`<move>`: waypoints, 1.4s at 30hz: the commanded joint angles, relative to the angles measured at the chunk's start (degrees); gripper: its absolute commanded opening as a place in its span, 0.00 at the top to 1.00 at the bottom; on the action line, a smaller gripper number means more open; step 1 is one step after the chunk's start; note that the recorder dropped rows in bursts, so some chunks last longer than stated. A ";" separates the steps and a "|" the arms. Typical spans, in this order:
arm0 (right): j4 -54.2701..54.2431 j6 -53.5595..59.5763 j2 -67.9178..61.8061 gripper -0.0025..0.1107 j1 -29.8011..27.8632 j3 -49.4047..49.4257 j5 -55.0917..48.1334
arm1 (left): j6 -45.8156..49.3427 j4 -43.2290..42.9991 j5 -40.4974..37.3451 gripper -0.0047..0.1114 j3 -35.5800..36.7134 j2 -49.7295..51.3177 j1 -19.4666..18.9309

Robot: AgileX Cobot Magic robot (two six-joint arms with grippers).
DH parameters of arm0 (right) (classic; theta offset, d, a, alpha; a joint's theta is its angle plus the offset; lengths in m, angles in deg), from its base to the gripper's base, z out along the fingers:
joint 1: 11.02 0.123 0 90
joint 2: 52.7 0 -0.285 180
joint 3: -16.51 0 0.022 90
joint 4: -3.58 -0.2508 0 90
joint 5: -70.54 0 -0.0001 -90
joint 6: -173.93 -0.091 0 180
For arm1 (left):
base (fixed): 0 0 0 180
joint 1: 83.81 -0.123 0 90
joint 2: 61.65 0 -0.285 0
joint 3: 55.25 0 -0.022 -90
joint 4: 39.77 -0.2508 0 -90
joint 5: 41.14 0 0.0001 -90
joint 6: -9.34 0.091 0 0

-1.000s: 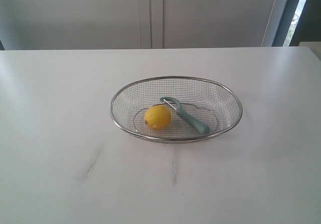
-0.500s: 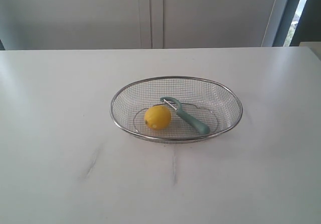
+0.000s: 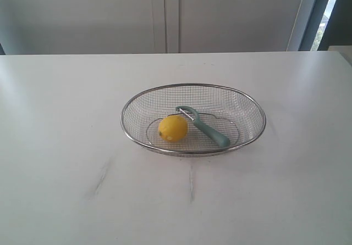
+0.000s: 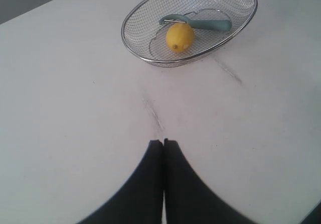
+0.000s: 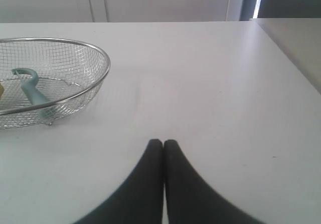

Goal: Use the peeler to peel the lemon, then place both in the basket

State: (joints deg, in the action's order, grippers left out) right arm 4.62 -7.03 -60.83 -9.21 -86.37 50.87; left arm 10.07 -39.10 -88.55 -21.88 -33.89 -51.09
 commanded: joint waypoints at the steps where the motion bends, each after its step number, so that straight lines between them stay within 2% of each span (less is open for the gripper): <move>1: 0.94 -0.74 0.35 0.98 1.15 0.10 0.58 | -0.32 0.59 0.18 0.96 0.31 -0.55 -0.03; 42: 0.94 -0.74 0.35 0.98 1.15 0.10 0.46 | -0.32 -0.67 0.18 0.96 0.57 -0.55 -0.03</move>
State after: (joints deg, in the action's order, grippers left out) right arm 5.18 -7.59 -60.83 -8.10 -86.37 50.87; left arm 10.07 -39.21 -88.51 -21.88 -33.89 -51.09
